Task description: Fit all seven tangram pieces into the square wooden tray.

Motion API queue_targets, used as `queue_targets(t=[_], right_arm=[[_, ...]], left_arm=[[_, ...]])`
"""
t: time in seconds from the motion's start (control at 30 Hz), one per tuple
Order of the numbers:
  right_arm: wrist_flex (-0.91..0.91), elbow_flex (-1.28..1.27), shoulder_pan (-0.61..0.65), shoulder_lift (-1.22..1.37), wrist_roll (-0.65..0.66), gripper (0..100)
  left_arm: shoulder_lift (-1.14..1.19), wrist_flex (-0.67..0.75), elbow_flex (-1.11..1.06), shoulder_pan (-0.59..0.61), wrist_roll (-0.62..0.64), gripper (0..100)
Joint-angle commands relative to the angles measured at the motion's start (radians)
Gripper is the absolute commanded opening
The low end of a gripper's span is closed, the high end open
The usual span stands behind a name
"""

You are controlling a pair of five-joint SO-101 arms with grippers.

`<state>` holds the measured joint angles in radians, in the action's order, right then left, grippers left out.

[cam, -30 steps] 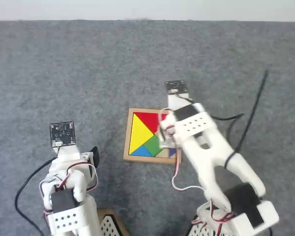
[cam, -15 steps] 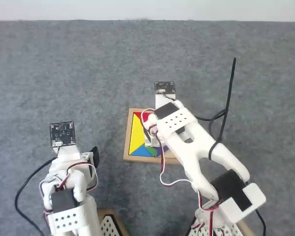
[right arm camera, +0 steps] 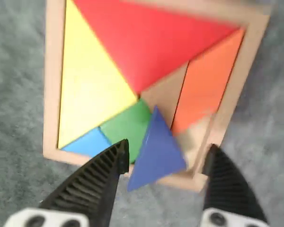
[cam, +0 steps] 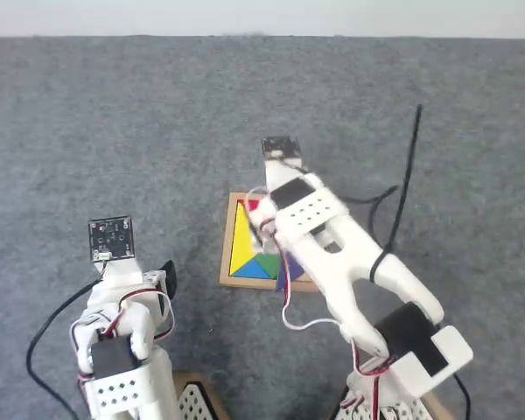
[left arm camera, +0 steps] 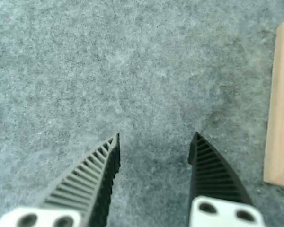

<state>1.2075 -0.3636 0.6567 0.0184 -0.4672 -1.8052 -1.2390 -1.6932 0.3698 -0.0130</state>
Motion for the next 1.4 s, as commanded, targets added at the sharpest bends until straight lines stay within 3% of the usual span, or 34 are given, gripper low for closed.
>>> queue_targets(t=[0.0, 0.07, 0.27, 0.53, 0.97, 1.37], right_arm=[[-0.044, 0.137, -0.022, -0.013, 0.471, 0.4], [-0.024, 0.158, -0.005, -0.039, 0.635, 3.2], [-0.045, 0.072, 0.004, -0.251, 0.626, 0.7], [-0.496, -0.502, 0.002, -0.570, 0.724, 0.6], [-0.558, -0.508, 0.073, -0.348, 0.723, 0.6], [-0.559, -0.499, -0.090, -0.295, 0.729, 0.6]], left_arm=[[-0.018, -0.005, 0.010, 0.005, -0.005, 23], [-0.018, -0.005, 0.010, 0.005, -0.005, 23], [-0.018, -0.005, 0.010, 0.005, -0.005, 23], [-0.018, -0.005, 0.010, 0.005, -0.005, 23], [-0.018, -0.005, 0.010, 0.005, -0.005, 23], [-0.018, -0.005, 0.010, 0.005, -0.005, 23]])
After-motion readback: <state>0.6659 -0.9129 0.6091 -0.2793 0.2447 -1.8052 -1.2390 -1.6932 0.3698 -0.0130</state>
